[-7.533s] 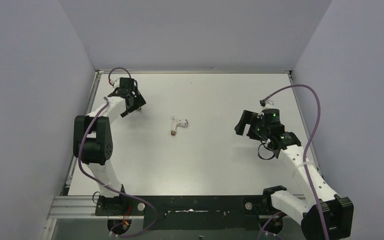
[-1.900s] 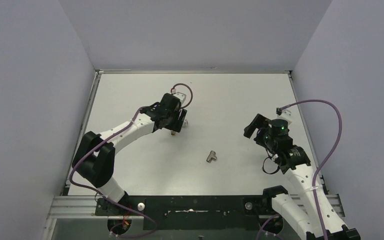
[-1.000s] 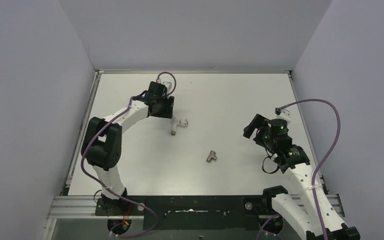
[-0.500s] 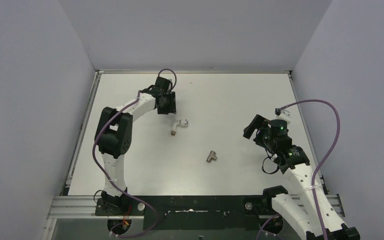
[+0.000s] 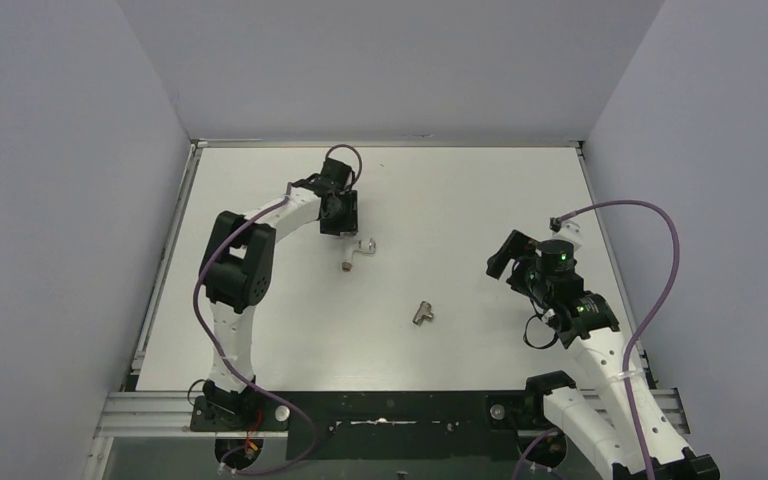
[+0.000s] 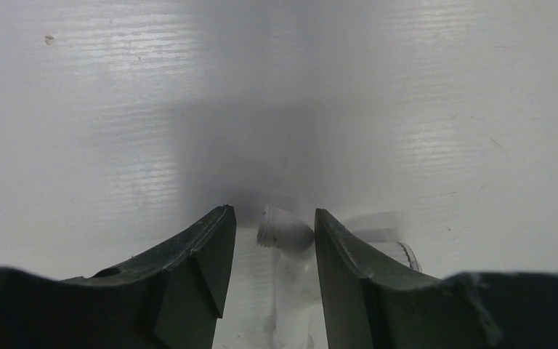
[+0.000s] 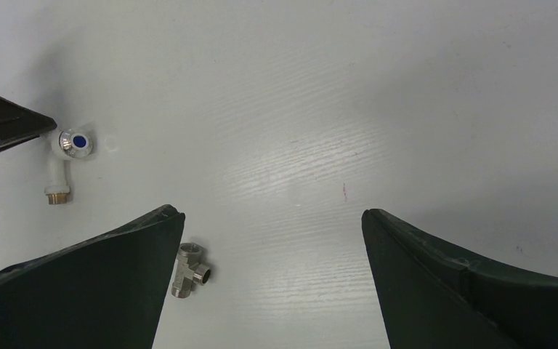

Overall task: Install the water faucets
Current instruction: Place the adaptor at the center of the board, then pick up the water faucet from the center of the board.

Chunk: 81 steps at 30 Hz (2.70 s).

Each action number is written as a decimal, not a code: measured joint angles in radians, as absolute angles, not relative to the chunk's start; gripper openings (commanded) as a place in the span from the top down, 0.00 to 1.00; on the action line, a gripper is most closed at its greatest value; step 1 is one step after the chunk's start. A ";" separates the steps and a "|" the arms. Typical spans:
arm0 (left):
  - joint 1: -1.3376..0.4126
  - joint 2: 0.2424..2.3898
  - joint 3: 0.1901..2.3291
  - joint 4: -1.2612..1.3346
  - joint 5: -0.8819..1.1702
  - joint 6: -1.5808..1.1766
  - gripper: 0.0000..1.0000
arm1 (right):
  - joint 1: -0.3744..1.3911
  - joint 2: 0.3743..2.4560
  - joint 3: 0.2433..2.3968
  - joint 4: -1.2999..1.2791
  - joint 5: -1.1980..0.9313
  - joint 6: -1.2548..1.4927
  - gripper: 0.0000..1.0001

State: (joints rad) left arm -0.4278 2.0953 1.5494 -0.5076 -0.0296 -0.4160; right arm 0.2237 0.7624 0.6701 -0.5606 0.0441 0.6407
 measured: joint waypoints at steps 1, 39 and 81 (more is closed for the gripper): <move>-0.429 2.104 1.553 -0.510 -0.033 -0.418 0.57 | 0.223 0.761 0.670 -0.561 0.044 0.641 0.00; -0.411 1.964 1.334 -0.493 -0.039 -0.459 0.77 | 0.224 0.751 0.670 -0.570 0.043 0.641 0.00; -0.595 1.851 1.268 -0.610 -0.104 -0.256 0.03 | 0.224 0.783 0.656 -0.525 0.010 0.649 0.00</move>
State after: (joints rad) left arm -0.5949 1.8511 1.2682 -0.6098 -0.1040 -0.2558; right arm 0.2237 0.7830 0.6559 -0.5251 0.0105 0.6495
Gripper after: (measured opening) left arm 0.973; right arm 0.999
